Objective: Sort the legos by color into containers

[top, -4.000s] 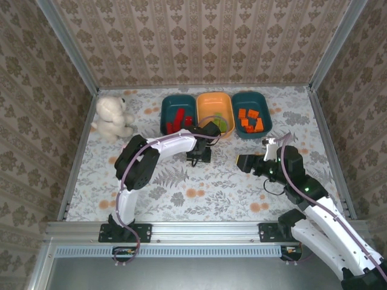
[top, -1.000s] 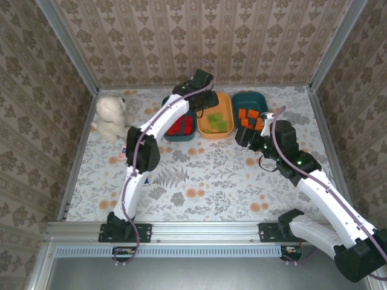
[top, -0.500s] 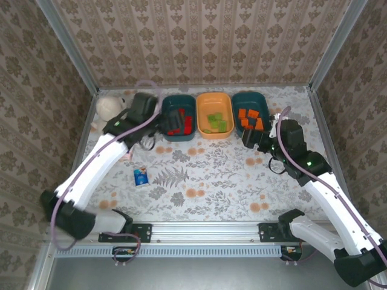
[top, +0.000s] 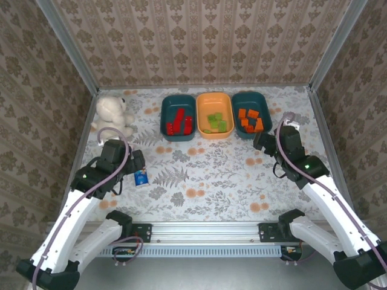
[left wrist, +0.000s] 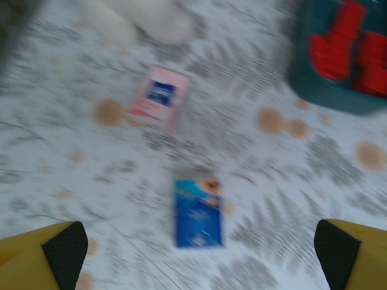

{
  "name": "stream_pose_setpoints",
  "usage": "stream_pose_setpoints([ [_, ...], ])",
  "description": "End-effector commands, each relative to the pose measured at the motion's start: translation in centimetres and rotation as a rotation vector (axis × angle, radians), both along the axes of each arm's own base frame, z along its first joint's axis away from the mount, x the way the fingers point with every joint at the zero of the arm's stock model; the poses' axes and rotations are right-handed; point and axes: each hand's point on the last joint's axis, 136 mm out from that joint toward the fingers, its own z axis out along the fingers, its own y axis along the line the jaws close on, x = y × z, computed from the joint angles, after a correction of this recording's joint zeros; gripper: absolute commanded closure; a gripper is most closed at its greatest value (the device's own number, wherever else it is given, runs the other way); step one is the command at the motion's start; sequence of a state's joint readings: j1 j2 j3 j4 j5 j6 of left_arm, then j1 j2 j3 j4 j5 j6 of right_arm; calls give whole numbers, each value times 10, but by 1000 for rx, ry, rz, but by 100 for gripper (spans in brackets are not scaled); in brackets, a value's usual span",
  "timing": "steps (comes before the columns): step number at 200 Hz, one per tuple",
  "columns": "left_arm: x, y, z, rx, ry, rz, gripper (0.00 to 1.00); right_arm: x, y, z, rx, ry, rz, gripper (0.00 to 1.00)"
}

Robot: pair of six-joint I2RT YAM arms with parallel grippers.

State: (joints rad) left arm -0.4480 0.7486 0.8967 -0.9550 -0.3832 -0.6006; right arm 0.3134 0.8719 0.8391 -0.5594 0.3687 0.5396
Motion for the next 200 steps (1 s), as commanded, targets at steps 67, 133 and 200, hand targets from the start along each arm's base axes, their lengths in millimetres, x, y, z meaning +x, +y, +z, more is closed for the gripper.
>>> stream_pose_setpoints([
  [67,100,69,-56,434,-255,37,0,58,-63,-66,-408,-123,-140,0],
  [133,173,62,-93,263,-342,-34,0,119,-58,-105,-360,-133,-19,0],
  [200,167,42,-101,284,-564,-134,0,98,-40,-113,-310,-351,111,0],
])
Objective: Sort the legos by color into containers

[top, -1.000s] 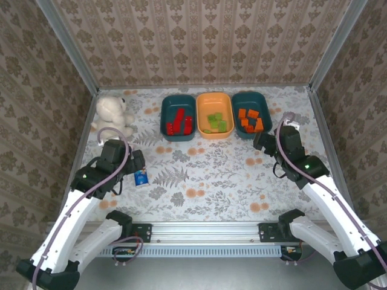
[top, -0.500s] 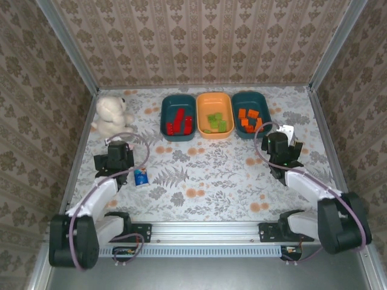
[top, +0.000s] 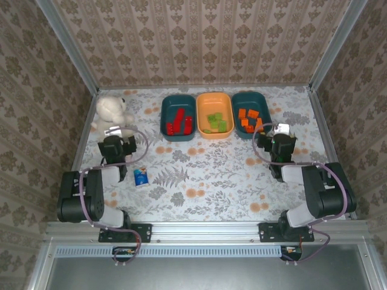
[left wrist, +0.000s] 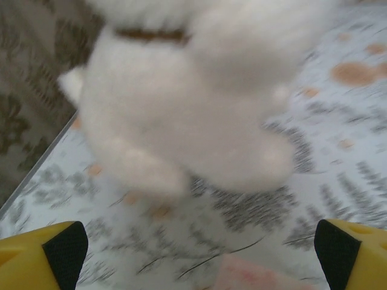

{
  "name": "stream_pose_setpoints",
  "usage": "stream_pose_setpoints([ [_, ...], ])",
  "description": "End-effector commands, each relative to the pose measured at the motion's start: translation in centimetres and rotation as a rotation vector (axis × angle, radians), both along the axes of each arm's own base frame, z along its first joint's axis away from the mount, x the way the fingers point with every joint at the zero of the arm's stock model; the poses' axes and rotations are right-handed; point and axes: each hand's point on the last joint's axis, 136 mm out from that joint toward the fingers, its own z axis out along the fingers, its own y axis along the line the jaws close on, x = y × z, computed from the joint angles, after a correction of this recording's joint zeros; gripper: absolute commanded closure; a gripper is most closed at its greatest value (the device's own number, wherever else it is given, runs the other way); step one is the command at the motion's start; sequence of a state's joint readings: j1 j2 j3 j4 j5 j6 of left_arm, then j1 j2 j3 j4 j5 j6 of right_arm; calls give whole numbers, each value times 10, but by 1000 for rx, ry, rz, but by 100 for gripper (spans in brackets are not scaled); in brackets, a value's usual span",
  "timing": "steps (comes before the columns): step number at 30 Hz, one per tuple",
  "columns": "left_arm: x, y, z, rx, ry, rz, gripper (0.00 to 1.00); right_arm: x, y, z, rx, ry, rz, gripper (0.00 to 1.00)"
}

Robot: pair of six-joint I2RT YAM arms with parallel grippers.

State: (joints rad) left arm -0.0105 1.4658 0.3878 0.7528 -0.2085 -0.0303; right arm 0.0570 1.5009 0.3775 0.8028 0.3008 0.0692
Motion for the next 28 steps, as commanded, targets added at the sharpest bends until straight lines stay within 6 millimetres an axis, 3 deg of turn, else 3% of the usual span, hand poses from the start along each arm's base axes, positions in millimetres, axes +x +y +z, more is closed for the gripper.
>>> stream_pose_setpoints([
  [1,-3,-21,14,46,-183,-108,0,0,17,20,3,-158,105,0],
  [5,4,-13,7,13,-114,-72,0,14,14,14,6,-71,78,0],
  [7,11,-15,4,1,-69,-88,0,14,11,12,14,-65,77,0],
  [28,13,-21,4,42,-55,-94,0,14,12,12,20,-65,82,0],
])
